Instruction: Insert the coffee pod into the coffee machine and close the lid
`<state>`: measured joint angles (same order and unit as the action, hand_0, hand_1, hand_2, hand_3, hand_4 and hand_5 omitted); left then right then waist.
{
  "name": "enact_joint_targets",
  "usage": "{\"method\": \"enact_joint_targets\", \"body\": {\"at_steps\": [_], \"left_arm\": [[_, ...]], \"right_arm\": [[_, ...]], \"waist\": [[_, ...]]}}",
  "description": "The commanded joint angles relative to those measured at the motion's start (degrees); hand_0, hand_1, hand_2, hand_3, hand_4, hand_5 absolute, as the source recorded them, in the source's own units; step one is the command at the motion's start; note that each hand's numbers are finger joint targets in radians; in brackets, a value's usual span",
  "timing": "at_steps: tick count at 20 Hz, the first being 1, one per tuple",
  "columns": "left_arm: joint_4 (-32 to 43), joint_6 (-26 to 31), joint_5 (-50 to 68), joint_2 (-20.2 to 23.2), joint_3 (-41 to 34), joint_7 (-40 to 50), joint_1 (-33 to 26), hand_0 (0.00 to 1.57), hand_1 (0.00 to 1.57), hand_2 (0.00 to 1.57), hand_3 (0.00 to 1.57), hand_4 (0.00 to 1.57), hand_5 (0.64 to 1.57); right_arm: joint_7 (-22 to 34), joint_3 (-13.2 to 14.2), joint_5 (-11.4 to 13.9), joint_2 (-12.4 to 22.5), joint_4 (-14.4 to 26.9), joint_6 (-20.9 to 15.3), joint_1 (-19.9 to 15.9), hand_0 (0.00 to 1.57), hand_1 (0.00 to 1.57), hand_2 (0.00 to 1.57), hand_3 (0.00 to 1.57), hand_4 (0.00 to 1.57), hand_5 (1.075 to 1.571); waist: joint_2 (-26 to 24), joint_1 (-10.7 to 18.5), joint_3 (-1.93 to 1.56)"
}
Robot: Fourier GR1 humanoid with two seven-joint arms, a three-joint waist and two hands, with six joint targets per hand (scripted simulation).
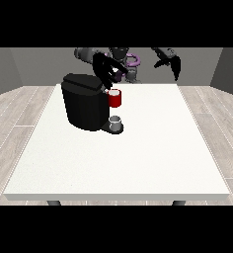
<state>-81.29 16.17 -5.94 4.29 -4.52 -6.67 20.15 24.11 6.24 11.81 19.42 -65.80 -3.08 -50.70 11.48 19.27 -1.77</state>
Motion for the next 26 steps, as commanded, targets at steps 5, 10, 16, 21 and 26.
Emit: {"method": "enact_joint_targets", "body": {"at_steps": [5,10,16,21,26], "left_arm": [[1.05,1.72,0.49,-0.18,1.18,-0.22,4.19,0.0,0.0,0.0,0.0,0.38,1.571],[1.07,3.31,0.96,0.04,1.84,-1.65,5.95,0.0,0.0,0.0,0.0,0.22,1.571],[0.95,1.91,-0.4,-0.98,3.04,0.56,10.42,0.0,0.0,0.0,0.0,0.27,1.571],[-2.67,2.44,0.37,-0.73,3.38,2.97,11.77,0.0,0.0,0.0,0.0,0.34,1.571],[-4.03,3.84,1.0,-0.89,4.47,4.13,8.78,0.0,0.0,0.0,0.0,0.25,1.571]], "right_arm": [[-2.54,-2.53,0.18,-2.88,-6.22,0.83,-8.09,0.0,0.0,0.0,0.0,0.0,1.571],[-2.65,-0.34,0.1,-0.06,-6.7,3.22,-8.7,0.0,0.0,0.0,0.0,0.0,1.571],[-3.89,1.21,-1.28,-0.57,-5.75,2.95,-12.87,0.0,0.0,0.0,0.0,0.0,1.571],[-10.99,1.12,0.02,-3.62,-0.16,-0.5,-13.36,0.0,0.0,0.0,0.0,0.13,1.571],[-13.34,1.72,-1.42,-4.48,4.44,0.9,-15.92,0.0,0.0,0.0,0.0,0.0,1.571]], "waist": [[4.07,9.41,1.74],[6.94,12.43,1.71],[9.76,12.72,1.75],[10.91,13.4,1.76],[8.57,12.61,1.78]]}}
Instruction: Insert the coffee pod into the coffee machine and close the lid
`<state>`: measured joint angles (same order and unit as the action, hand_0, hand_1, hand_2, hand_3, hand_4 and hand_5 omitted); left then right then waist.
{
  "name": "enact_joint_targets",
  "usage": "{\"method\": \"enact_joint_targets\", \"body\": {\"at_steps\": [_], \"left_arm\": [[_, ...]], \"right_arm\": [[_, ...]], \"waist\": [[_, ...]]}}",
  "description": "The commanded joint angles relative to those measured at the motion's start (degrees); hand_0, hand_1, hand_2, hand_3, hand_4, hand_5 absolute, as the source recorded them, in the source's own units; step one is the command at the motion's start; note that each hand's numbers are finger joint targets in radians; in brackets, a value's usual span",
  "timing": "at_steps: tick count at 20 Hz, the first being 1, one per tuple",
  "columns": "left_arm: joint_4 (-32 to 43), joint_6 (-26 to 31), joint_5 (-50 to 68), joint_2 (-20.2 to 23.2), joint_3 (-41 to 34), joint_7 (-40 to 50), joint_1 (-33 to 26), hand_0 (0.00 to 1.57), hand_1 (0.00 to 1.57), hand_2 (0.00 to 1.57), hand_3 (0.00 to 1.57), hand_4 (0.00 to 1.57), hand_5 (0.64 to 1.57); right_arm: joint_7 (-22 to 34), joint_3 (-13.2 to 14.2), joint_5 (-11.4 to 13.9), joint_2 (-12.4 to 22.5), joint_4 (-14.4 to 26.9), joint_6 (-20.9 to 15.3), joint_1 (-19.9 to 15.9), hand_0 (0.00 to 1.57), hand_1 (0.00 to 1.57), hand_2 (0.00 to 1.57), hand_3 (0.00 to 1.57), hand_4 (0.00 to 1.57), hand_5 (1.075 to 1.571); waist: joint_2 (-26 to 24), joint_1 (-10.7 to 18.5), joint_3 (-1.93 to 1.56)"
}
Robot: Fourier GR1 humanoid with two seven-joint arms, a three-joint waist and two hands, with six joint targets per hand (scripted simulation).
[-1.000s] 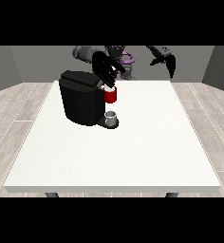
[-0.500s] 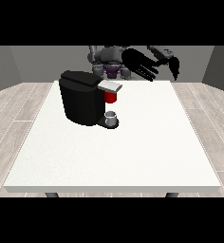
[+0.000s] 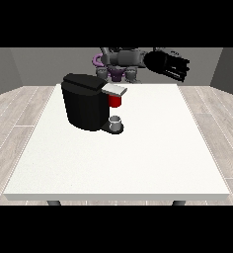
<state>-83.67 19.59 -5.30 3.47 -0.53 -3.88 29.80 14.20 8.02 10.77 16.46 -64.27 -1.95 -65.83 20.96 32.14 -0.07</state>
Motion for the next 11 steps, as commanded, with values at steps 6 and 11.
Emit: {"method": "enact_joint_targets", "body": {"at_steps": [6,11], "left_arm": [[-0.81,-2.78,1.13,-1.13,-2.02,3.46,-4.11,0.0,0.0,0.0,0.0,0.27,1.571],[4.13,-2.65,1.31,1.7,-5.74,-2.91,-12.91,0.0,0.0,0.0,0.0,0.27,1.571]], "right_arm": [[-11.48,-5.5,-0.65,-9.4,1.16,0.86,5.74,0.0,0.0,0.0,0.0,0.17,1.571],[-12.16,-10.55,-2.73,-16.19,-3.03,1.09,13.05,0.0,0.0,0.0,0.0,0.26,1.571]], "waist": [[-6.2,-7.31,0.06],[-12.9,-13.9,0.09]]}}
